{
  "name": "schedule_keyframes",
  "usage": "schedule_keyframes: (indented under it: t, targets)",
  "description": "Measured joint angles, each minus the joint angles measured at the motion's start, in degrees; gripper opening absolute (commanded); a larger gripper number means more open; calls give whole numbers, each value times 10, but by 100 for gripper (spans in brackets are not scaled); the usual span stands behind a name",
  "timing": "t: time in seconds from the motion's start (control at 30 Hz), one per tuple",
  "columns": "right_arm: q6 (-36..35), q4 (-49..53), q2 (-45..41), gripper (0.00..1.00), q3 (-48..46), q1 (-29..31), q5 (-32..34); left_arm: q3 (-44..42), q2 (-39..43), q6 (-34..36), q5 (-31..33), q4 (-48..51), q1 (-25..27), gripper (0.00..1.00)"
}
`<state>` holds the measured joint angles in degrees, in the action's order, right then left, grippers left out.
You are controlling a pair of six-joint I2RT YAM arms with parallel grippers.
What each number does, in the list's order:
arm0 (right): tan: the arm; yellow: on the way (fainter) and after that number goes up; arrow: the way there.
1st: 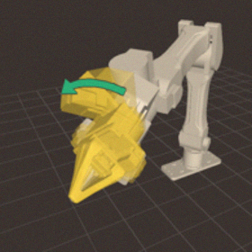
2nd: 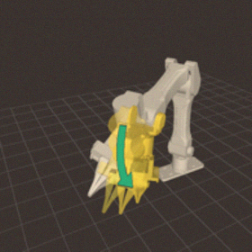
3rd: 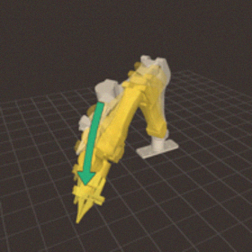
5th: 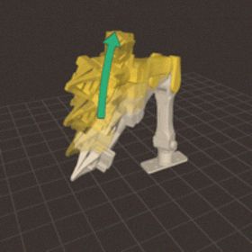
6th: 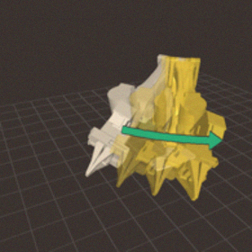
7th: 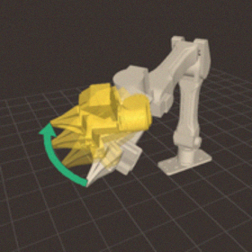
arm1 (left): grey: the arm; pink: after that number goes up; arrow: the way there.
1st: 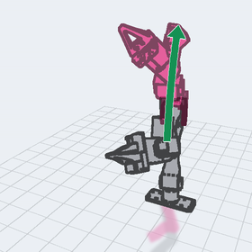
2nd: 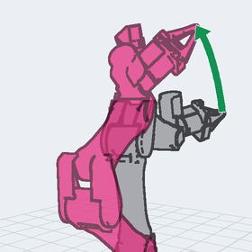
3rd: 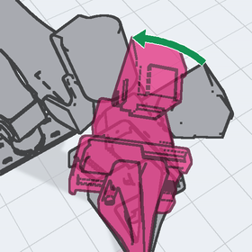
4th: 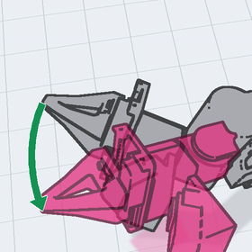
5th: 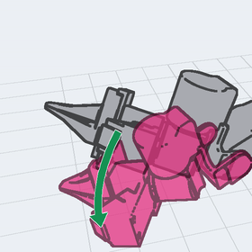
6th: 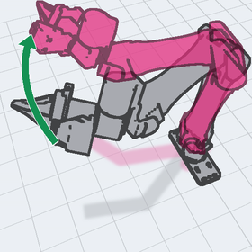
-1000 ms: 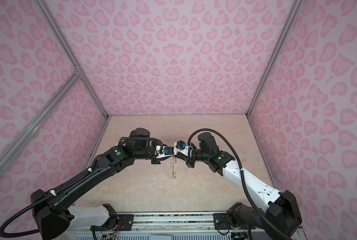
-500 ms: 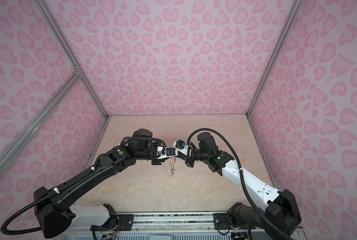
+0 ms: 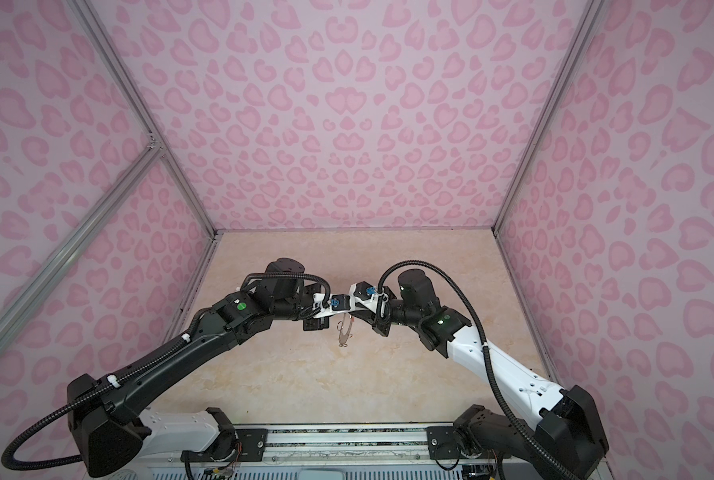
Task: Put the keys on the keyring
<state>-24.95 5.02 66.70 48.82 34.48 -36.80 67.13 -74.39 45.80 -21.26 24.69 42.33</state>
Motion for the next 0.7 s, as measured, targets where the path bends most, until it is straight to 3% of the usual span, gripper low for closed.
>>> schedule_keyframes:
  t: [0.3, 0.7]
  targets:
    - [17, -48, -49, 32, -63, 3, 35, -51, 28, -101, -40, -106, -26, 3]
    - [60, -143, -42, 33, -73, 29, 84, -105, 53, -216, -58, -249, -28, 3]
